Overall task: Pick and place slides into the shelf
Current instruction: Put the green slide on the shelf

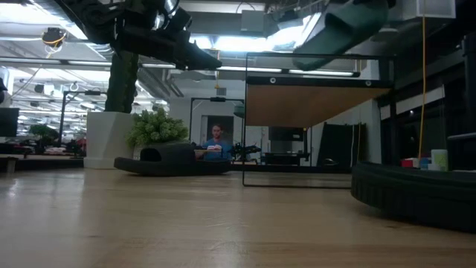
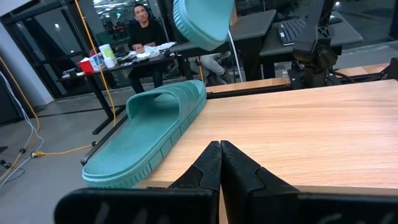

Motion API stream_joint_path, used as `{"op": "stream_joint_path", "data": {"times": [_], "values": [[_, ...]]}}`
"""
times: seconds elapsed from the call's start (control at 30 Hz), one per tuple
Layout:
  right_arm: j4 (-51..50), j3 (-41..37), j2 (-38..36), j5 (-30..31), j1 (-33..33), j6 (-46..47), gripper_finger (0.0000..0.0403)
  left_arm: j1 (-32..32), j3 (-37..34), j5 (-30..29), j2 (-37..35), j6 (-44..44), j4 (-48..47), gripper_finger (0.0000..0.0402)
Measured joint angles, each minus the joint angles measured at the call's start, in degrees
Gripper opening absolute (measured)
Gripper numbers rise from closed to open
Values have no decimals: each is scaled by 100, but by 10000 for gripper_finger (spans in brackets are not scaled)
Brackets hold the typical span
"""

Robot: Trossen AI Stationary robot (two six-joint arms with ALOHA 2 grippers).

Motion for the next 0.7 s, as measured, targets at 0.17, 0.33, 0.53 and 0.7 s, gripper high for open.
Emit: {"op": "stream_joint_path", "data": {"times": [0.17,0.33,0.53,0.7], "values": [[411,-5,0,-9,427,292,6,0,0,0,0,0,0,0],[927,-561,-131,350,951,452,6,1,0,2,0,0,-1,0],[2226,-2022,-476,650,1389,456,6,2,0,2,0,1,-1,0],[3380,-3043,-808,634,1668,804,6,2,0,2,0,2,-2,0]]}}
